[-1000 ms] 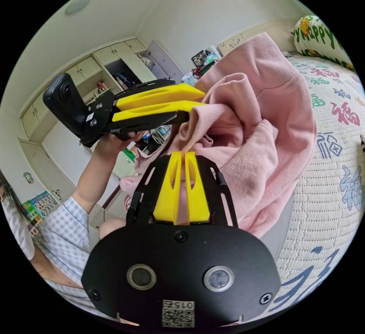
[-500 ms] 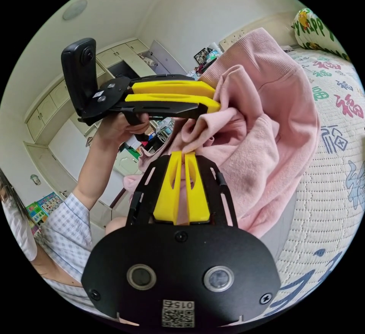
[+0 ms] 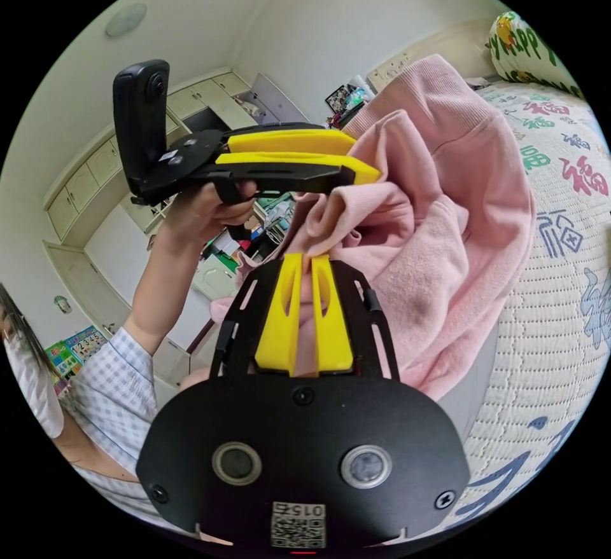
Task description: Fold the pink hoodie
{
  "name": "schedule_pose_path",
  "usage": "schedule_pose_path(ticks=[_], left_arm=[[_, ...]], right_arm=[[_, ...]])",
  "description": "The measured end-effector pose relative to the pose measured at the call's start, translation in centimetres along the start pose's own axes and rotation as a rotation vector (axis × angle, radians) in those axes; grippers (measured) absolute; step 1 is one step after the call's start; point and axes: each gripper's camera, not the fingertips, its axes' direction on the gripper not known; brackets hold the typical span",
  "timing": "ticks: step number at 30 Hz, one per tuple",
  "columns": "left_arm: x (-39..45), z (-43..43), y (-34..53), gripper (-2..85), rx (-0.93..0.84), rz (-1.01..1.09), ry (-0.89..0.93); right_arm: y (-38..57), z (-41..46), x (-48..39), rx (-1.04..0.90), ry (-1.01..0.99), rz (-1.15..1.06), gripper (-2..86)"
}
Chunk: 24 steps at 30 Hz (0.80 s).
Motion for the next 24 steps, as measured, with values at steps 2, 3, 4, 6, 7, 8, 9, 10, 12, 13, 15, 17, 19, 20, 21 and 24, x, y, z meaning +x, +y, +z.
schedule_pose_path(ticks=[2,3,4,6,7,8,9,10,12,13,15,17,19,20,21,24], left_arm=[[-0.6,0.5,0.1,3.7,-0.014,-0.001,-0.025],[-0.7,0.5,0.3,2.2,-0.012,0.002,-0.021],[-1.2,0.5,0.9,1.3,-0.006,0.000,0.002],[-1.9,0.2,2.1,0.6,0.014,-0.011,0.031],[-2.3,0.1,3.0,0.6,0.026,-0.021,0.043],[-2.8,0.0,3.8,0.8,0.037,-0.036,0.054],[-3.1,0.0,4.1,0.9,0.041,-0.041,0.060],[-3.5,-0.1,4.7,1.0,0.050,-0.052,0.069],[-4.0,-0.3,5.5,0.9,0.063,-0.073,0.075],[-4.4,-0.7,6.2,0.8,0.075,-0.092,0.072],[-5.6,-1.7,7.9,0.7,0.125,-0.152,0.098],[-8.2,-4.3,11.8,0.5,0.226,-0.283,0.100],[-10.6,-7.3,15.7,0.3,0.316,-0.410,0.086],[-12.2,-9.8,18.6,0.2,0.385,-0.497,0.081],[-13.0,-11.1,20.0,0.2,0.418,-0.536,0.086],[-14.6,-17.9,26.2,0.0,0.549,-0.653,0.088]], right_arm=[[0.2,-0.3,-0.1,0.012,-0.007,0.009,3.7],[0.2,-0.3,-0.1,0.016,-0.008,0.011,4.1],[0.3,-0.5,-0.2,0.021,-0.012,0.011,4.8],[0.4,-0.7,-0.5,0.021,-0.026,0.002,5.7],[0.4,-0.7,-0.6,0.018,-0.033,-0.002,5.9],[0.4,-0.7,-0.6,0.018,-0.032,0.004,5.4],[0.4,-0.7,-0.6,0.021,-0.028,0.011,5.1],[0.5,-0.5,-0.7,0.021,-0.016,0.030,3.7],[0.5,0.0,-0.6,0.012,0.001,0.059,2.1],[0.5,0.2,-0.6,0.007,-0.001,0.071,1.4],[0.8,-0.2,-0.7,0.028,-0.005,0.084,0.8],[1.3,-2.8,-1.6,0.147,0.036,0.095,0.2],[1.3,-5.6,-2.9,0.256,0.086,0.080,0.0],[0.8,-6.8,-3.9,0.275,0.087,0.080,-0.1],[0.4,-7.3,-4.7,0.276,0.081,0.065,-0.1],[-2.0,-9.1,-11.7,0.251,0.165,-0.094,-0.2]])
